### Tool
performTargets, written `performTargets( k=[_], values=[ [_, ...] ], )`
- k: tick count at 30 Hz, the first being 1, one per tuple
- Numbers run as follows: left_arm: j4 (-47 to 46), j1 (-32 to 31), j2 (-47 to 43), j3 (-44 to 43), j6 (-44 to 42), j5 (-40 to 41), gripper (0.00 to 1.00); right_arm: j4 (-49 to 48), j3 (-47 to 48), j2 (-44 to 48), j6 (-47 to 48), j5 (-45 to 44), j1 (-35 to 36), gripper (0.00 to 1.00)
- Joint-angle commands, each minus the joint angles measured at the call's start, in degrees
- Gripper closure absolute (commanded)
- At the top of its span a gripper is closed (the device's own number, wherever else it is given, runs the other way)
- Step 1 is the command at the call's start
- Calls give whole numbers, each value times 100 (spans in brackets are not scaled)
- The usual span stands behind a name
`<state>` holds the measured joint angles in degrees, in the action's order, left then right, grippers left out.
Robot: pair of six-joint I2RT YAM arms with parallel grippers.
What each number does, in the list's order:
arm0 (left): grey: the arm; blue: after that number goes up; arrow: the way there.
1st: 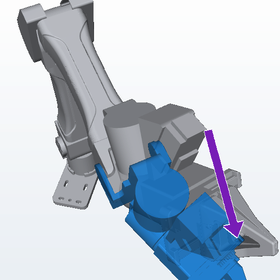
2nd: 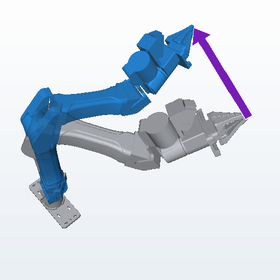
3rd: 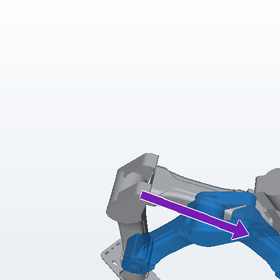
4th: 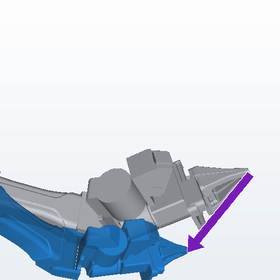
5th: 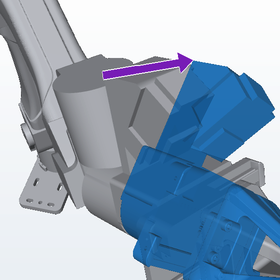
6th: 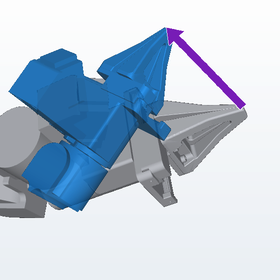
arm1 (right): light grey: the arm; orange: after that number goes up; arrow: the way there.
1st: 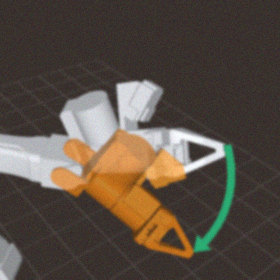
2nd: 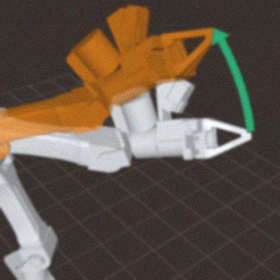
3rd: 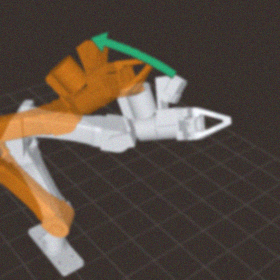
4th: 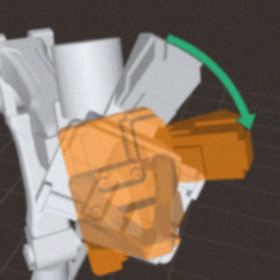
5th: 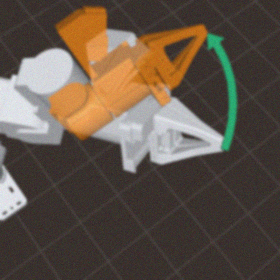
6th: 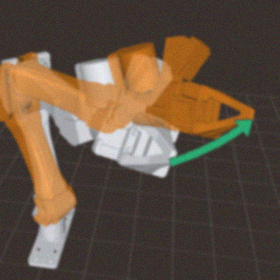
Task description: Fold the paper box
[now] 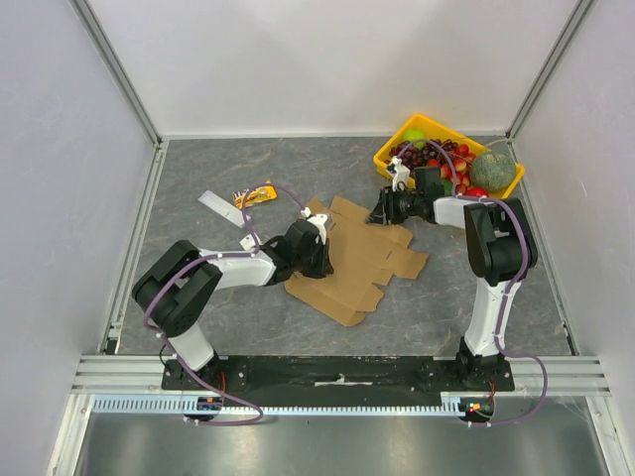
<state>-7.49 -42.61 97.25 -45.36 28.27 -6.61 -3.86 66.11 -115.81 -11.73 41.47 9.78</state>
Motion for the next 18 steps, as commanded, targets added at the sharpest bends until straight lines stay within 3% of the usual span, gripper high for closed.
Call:
performTargets(
  k=[1, 9, 12, 18],
  values=[
    [-139, -46, 119, 10, 135, -42, 98, 614, 157, -64, 363, -131, 33, 55],
    [-157, -46, 40, 54, 108, 19, 98, 536, 96, 5, 470, -87, 33, 76],
    [-78, -46, -83, 2, 91, 90, 98, 430, -36, 286, 364, -165, 50, 87],
    [379, -37, -584, -446, 3, 256, 96, 377, -19, 989, 188, -665, 261, 100]
  ],
)
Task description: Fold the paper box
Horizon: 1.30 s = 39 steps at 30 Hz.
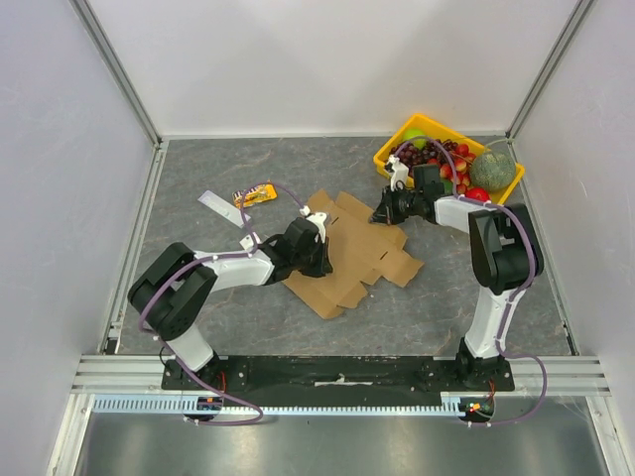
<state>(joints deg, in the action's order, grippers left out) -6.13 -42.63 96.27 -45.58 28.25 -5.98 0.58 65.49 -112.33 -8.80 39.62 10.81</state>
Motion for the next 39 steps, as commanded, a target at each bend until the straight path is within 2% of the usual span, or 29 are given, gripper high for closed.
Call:
performTargets(
  k=[1, 4, 8, 15, 22, 26, 30, 34, 37, 39],
  values=[
    [357, -26, -591, -547, -56, 263, 94, 186, 95, 756, -105, -655, 254, 100],
    [578, 131, -1003, -916, -205, 466, 86, 644, 130, 1072, -17, -1252, 588, 100],
    [841, 650, -1268, -1373, -320, 220, 81, 1084, 52, 1538, 212, -2078, 1080, 100],
    [824, 1432, -1049, -1796, -426, -184, 83, 839, -633, 2470, 185, -2704, 1292, 100],
    [754, 1775, -979, -1981, -513, -264, 84, 259, -1293, 3085, 194, -2951, 1310, 96],
    [728, 1934, -917, -2016, -540, -255, 85, 118, -1495, 3288, 492, -3029, 1415, 100],
    [666, 2039, -786, -2034, -549, -334, 86, 653, -1250, 3236, 572, -3486, 1573, 100],
    [631, 2048, -618, -2077, -514, -439, 89, 952, -908, 3157, 125, -4057, 1714, 100],
    [631, 2057, -513, -2112, -470, -483, 90, 1408, -504, 2981, 255, -4041, 1714, 100],
    [481, 2066, -460, -2148, -470, -501, 90, 1367, -485, 3024, 300, -4049, 1714, 100]
  ],
)
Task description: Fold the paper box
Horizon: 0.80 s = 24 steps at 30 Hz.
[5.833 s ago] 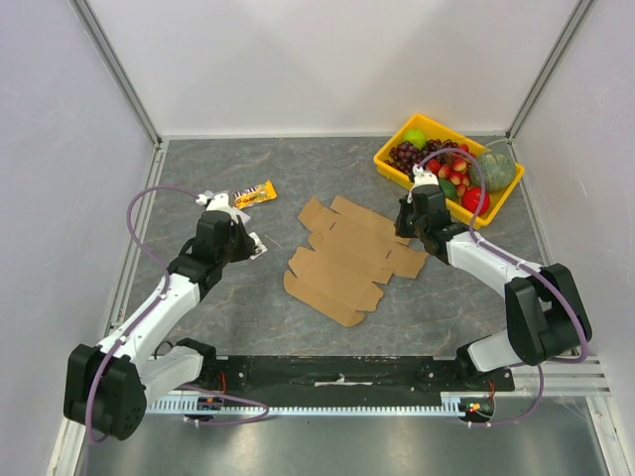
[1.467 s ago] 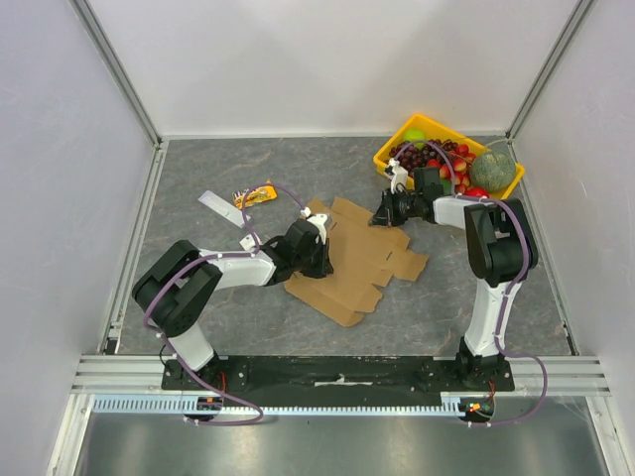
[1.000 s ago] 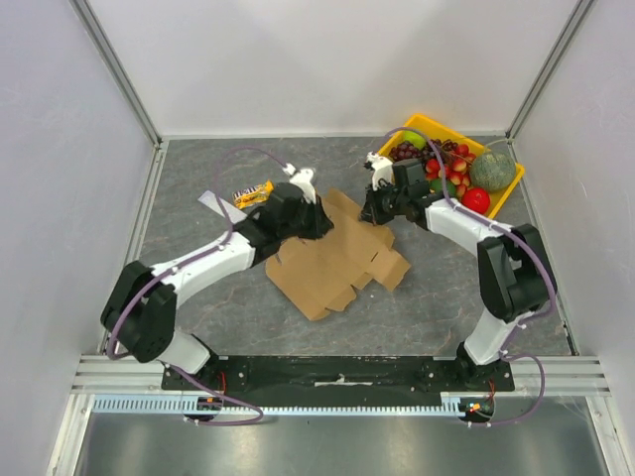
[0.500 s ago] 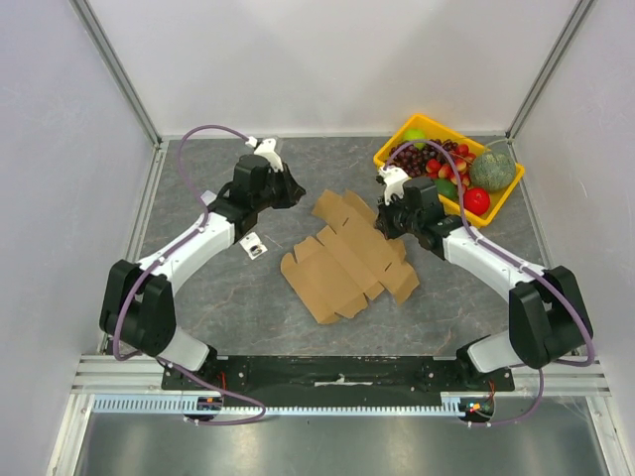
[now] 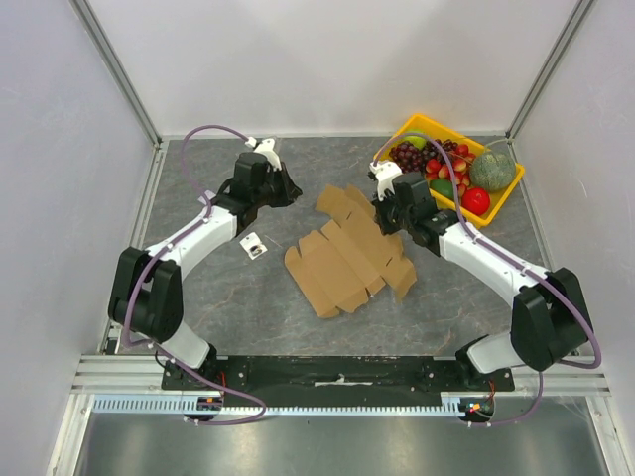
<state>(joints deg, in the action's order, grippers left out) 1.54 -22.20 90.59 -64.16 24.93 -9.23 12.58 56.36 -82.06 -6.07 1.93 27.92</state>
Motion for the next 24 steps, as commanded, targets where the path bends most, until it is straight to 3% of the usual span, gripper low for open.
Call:
performTargets(
  k=[1, 7, 11, 17, 24],
  values=[
    [-286, 22, 117, -307, -137, -201, 91, 44, 350, 67, -61, -351, -6, 100],
    [-286, 22, 117, -299, -146, -254, 92, -1142, -414, 814, -738, -703, -6, 100],
    [-286, 31, 73, -281, -172, -237, 92, -1100, -293, 718, -668, -827, -6, 100],
    [-304, 93, 12, -378, -243, -403, 92, -1652, -511, 770, -220, 438, 3, 100],
    [-531, 172, -164, -334, -339, -947, 98, -1373, -652, 780, 359, 844, 38, 100]
  ],
)
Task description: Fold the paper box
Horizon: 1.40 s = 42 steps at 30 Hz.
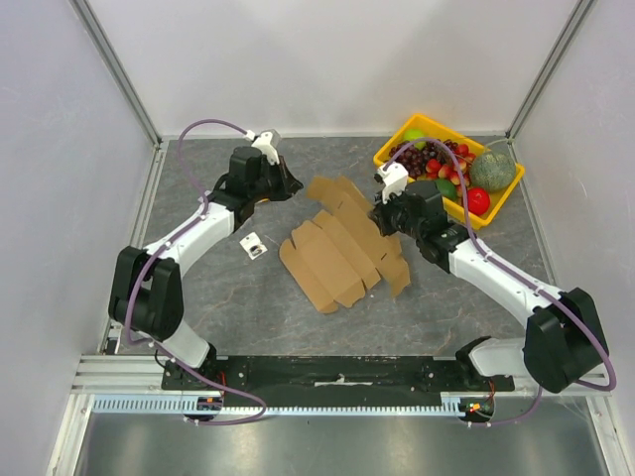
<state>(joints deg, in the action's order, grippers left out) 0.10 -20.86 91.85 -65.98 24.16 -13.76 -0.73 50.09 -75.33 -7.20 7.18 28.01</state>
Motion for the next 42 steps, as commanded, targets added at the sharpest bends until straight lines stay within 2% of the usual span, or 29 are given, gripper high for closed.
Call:
performTargets(
  k=[1, 5, 12, 29, 42],
  values=[
    [-440, 30, -326, -118, -280, -601, 98, 37, -60, 98, 605, 310, 29, 100],
    [-861, 38, -431, 137, -272, -1128, 98, 442, -104, 132, 1317, 302, 108, 100],
    [-1258, -5, -265, 164, -52, -1779, 98, 267, -210, 264, 1573, 881, 170, 100],
    [-599, -383, 350, -275, -193, -1287, 98, 249, -113, 168, 1458, 1022, 196, 99],
    [-476, -533, 281, -135, -289, -1190, 98, 302, -95, 115, 1336, 891, 196, 99]
  ],
)
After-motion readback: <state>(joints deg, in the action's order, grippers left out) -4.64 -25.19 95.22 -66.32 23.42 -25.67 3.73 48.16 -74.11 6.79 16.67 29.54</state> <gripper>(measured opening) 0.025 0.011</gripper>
